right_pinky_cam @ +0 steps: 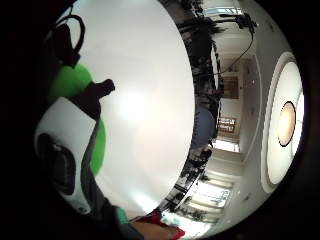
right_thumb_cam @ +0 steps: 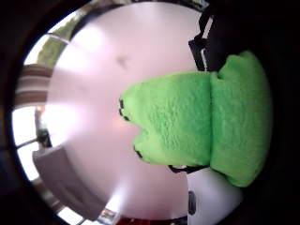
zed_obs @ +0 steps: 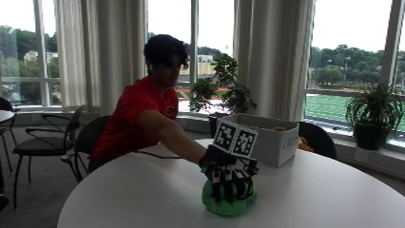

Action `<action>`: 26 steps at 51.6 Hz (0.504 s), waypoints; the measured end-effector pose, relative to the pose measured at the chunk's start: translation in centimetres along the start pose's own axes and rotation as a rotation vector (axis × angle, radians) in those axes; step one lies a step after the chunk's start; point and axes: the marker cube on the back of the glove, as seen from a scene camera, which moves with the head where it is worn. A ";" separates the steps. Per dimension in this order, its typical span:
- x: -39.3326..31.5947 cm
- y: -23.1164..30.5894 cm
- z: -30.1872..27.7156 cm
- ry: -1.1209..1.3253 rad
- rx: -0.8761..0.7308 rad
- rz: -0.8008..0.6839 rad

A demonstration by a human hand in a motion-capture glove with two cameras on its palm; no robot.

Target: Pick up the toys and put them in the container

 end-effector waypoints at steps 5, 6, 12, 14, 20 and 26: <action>-0.2 0.7 -0.3 -0.016 0.064 0.005; -0.1 0.7 -0.4 -0.018 0.078 0.002; -0.1 1.6 -1.0 -0.061 0.090 -0.005; -0.2 2.1 -1.5 -0.082 0.078 -0.011; -0.8 3.8 -4.0 -0.117 0.084 -0.016; -0.9 5.9 -8.8 -0.139 0.135 -0.026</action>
